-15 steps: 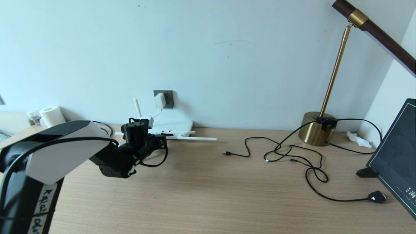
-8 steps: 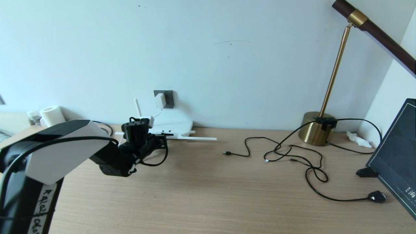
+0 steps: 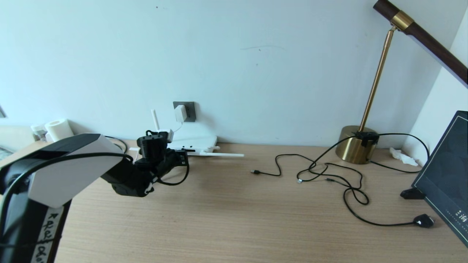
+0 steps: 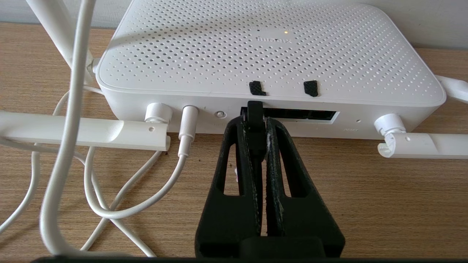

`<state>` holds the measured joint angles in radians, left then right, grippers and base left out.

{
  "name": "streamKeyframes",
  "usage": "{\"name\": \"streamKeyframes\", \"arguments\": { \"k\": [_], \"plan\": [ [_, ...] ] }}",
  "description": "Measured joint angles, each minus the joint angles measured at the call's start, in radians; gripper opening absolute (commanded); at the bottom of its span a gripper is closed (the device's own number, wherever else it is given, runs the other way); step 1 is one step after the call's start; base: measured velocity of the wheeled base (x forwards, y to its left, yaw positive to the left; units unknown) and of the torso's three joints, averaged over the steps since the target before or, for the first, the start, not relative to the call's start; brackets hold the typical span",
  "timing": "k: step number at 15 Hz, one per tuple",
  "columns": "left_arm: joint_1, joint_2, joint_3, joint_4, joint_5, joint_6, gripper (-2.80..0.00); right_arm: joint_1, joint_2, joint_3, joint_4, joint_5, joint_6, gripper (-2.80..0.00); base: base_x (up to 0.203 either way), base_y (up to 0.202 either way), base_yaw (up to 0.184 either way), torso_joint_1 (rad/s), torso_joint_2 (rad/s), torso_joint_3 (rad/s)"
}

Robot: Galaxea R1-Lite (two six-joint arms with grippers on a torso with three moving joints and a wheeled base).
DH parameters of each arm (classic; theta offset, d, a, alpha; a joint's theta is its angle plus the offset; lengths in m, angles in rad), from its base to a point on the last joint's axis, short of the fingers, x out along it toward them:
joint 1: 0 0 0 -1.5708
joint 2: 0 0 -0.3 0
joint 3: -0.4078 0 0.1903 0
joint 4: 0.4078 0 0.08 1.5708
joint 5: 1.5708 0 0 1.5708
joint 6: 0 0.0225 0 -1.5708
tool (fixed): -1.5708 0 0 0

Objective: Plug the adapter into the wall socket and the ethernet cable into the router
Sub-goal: Plug cable into router interface

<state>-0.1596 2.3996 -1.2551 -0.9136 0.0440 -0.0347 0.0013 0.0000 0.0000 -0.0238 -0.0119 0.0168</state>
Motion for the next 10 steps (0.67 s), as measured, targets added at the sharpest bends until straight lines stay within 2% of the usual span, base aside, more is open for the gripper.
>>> {"name": "streamKeyframes", "arguments": {
  "k": [10],
  "plan": [
    [-0.001, -0.007, 0.017, -0.006, 0.001, 0.0, -2.8, 0.0, 0.0, 0.0, 0.0, 0.0, 0.0, 0.0, 0.0, 0.0, 0.0, 0.0, 0.0, 0.0]
  ]
}}
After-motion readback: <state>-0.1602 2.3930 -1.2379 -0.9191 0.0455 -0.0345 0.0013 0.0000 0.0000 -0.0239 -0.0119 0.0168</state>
